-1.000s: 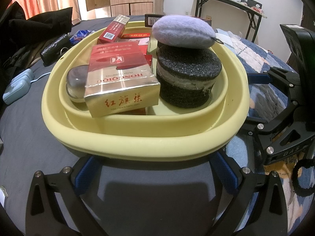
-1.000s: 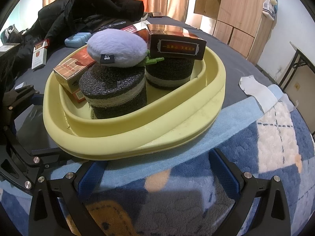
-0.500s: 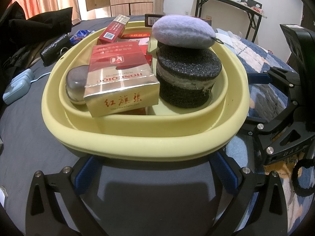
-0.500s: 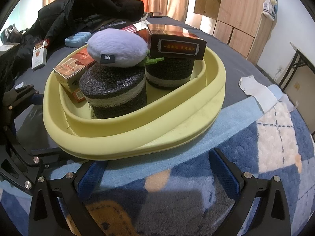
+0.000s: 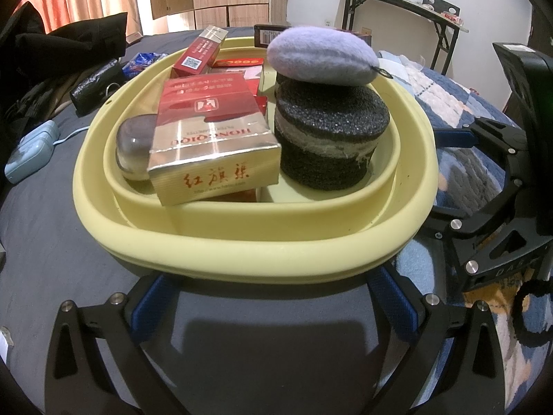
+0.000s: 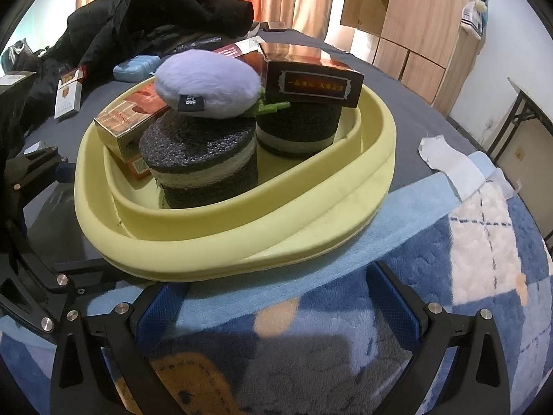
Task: Organize rigid objects
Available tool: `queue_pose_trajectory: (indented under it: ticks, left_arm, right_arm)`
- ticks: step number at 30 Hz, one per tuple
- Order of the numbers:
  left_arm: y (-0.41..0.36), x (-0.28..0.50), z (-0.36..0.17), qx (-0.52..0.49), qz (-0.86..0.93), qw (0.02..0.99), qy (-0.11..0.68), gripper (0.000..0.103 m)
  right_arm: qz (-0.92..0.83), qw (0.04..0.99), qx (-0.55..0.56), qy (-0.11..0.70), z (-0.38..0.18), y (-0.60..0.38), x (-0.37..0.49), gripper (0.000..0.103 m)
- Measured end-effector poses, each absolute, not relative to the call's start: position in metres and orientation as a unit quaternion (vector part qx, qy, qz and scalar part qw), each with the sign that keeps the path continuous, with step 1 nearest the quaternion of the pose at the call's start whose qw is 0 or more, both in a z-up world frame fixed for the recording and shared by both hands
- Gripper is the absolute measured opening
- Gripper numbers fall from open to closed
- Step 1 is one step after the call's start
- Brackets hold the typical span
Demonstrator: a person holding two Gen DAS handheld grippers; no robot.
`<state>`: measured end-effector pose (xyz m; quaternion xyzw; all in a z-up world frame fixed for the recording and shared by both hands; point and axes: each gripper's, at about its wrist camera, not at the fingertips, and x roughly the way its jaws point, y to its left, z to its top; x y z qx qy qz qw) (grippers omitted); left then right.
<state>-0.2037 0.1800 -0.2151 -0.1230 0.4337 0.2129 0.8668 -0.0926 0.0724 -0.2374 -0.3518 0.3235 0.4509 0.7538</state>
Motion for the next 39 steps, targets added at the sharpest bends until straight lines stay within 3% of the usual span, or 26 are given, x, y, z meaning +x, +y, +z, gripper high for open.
queue_pose_trajectory:
  ticks: [39]
  left_arm:
    - [0.18,-0.175,-0.215,-0.124,0.213,0.867,0.433,0.103]
  right_arm:
    - [0.451,0.754,-0.348,0.327,-0.238,0.072,-0.1,0.103]
